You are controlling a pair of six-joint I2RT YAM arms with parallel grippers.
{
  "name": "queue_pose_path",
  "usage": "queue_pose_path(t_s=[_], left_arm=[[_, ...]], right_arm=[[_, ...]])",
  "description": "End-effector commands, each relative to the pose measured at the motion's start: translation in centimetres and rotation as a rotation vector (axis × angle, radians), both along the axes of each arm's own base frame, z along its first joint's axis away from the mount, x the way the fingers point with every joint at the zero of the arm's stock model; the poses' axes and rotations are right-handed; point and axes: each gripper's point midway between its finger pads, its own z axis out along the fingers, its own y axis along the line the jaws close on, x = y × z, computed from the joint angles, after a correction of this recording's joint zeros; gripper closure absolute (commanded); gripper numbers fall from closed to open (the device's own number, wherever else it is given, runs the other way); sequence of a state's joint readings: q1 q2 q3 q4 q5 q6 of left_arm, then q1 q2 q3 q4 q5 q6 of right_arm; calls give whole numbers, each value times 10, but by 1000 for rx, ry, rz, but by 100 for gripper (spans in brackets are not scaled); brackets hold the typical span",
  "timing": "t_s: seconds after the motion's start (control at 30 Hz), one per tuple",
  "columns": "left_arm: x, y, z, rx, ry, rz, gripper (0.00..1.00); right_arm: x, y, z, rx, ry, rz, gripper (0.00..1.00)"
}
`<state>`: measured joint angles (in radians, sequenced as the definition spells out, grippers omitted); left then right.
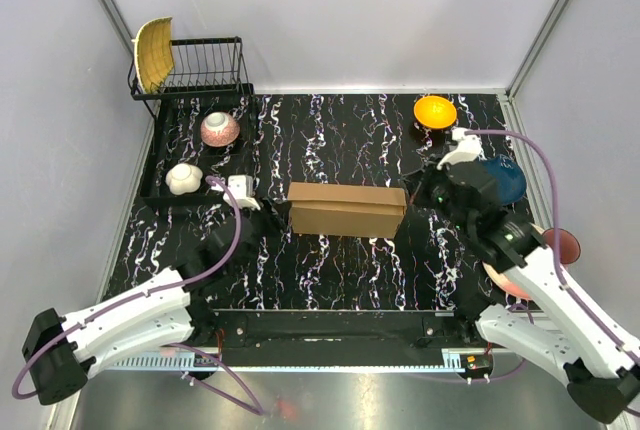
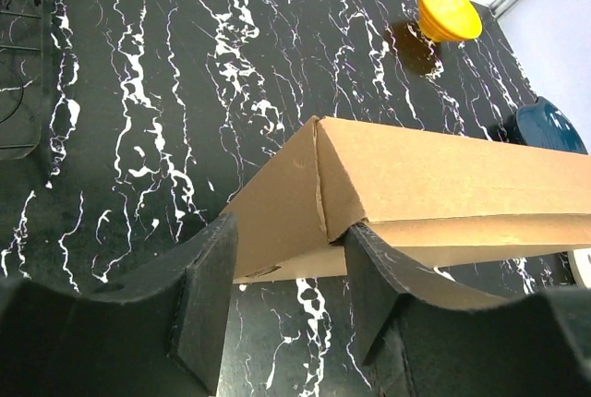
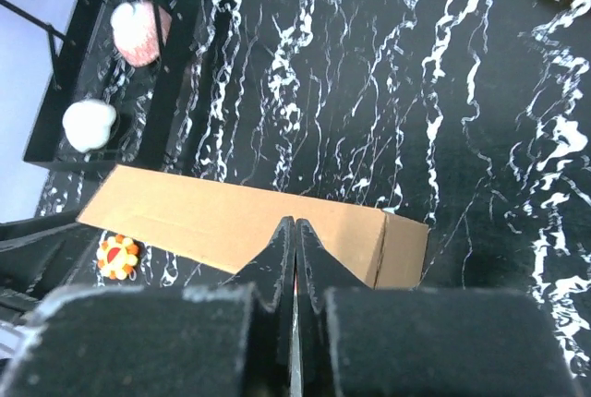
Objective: Fold the paper box
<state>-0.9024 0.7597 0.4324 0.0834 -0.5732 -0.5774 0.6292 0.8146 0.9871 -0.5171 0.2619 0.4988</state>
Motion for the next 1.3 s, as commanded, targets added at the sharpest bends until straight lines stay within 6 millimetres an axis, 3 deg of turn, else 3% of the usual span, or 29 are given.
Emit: queue_pose_path(t_s=[0.0, 0.27, 0.33, 0.4, 0.5, 0.63, 0.73, 0.8, 0.9, 1.0, 1.1, 1.13, 1.27], left_arm=[[-9, 19, -28, 132, 82, 24, 47], [-6, 20, -20, 132, 61, 39, 43], [-3, 16, -22, 146, 71, 37, 43], [-1, 12, -19, 151, 74, 28, 43], [2, 9, -20, 171, 87, 31, 43], [3, 10, -23, 177, 95, 41, 43], [4, 9, -26, 183, 103, 45, 43], [4, 9, -27, 182, 105, 46, 43], [4, 8, -29, 186, 111, 45, 43], [4, 9, -30, 193, 117, 47, 43], [3, 12, -31, 202, 121, 54, 41], [2, 13, -30, 204, 121, 55, 39], [0, 20, -26, 205, 117, 67, 29]], right_arm=[[12, 34, -30, 65, 51, 78, 100], [8, 40, -129, 4, 229, 82, 100], [7, 38, -143, -6, 257, 70, 100], [8, 37, -141, 3, 251, 54, 100], [11, 31, -117, 37, 181, 25, 100], [11, 24, -57, 113, 39, 14, 100], [4, 31, -30, 170, -19, 73, 100], [-2, 41, -27, 203, -16, 129, 100], [-7, 52, -32, 243, -4, 182, 100], [-15, 68, -53, 254, 53, 272, 100], [-24, 82, -87, 229, 155, 352, 100], [-25, 83, -104, 206, 198, 354, 100], [-26, 79, -142, 167, 256, 338, 100]])
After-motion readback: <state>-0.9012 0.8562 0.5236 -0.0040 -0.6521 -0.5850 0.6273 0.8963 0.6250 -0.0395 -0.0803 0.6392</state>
